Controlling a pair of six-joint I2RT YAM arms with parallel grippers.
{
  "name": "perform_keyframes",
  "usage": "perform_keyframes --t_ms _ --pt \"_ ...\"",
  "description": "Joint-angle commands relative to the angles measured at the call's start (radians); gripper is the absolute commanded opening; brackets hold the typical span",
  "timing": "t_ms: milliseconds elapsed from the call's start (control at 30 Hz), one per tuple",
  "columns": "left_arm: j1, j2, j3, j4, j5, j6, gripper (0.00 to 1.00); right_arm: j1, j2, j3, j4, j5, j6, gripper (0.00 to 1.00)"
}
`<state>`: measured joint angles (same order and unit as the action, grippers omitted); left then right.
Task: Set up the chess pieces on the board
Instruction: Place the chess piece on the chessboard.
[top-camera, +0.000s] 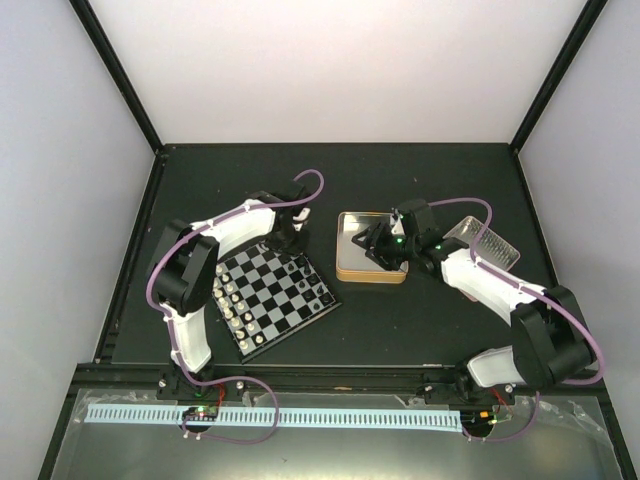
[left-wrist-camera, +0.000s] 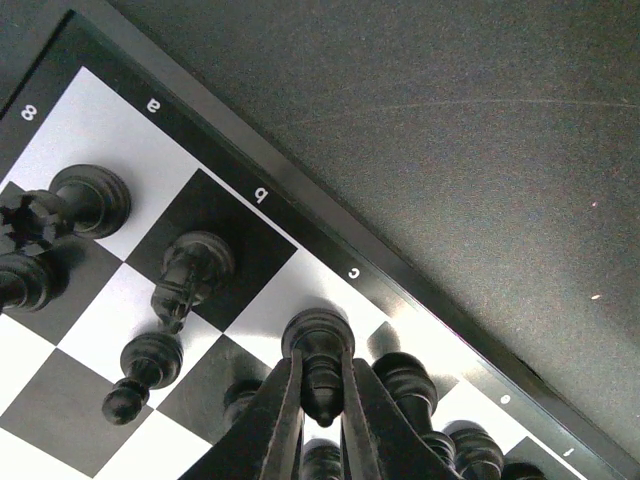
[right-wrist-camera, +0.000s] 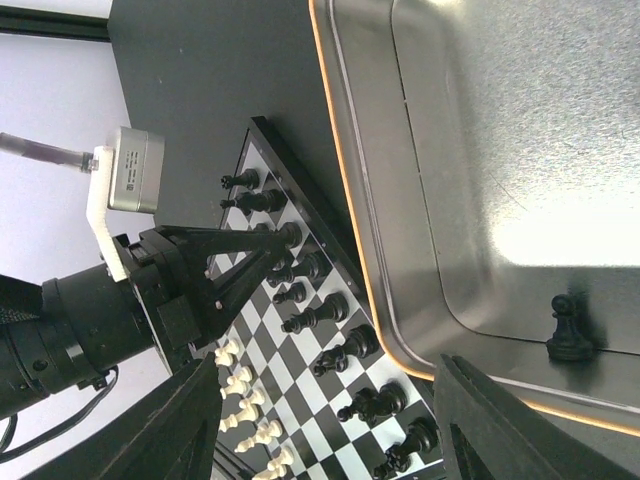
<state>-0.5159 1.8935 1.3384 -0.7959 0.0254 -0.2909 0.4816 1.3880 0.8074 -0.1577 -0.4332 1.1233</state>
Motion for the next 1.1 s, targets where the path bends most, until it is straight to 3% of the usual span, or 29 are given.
perform_keyframes --t_ms 0,233,600,967,1067 --pt "0.008 0.023 0.026 -0.012 -0.021 0.008 0.11 -0.006 -0.002 0.005 0.020 -0.018 -0.017 0.59" --pt "0.012 0.009 0.030 -0.015 -0.018 0.004 0.19 -0.006 -0.019 0.008 0.011 -0.012 -0.023 0.59" --pt "0.013 -0.091 0.015 -0.014 0.032 -0.013 0.21 -0.006 -0.023 0.060 -0.066 0.055 -0.112 0.59" --pt "0.018 -0.348 -0.082 0.064 0.025 -0.046 0.32 -0.006 0.113 0.297 -0.270 0.137 -0.614 0.61" --pt "0.023 -0.463 -0.143 0.133 0.004 -0.040 0.34 -0.011 0.174 0.375 -0.335 0.152 -0.711 0.71"
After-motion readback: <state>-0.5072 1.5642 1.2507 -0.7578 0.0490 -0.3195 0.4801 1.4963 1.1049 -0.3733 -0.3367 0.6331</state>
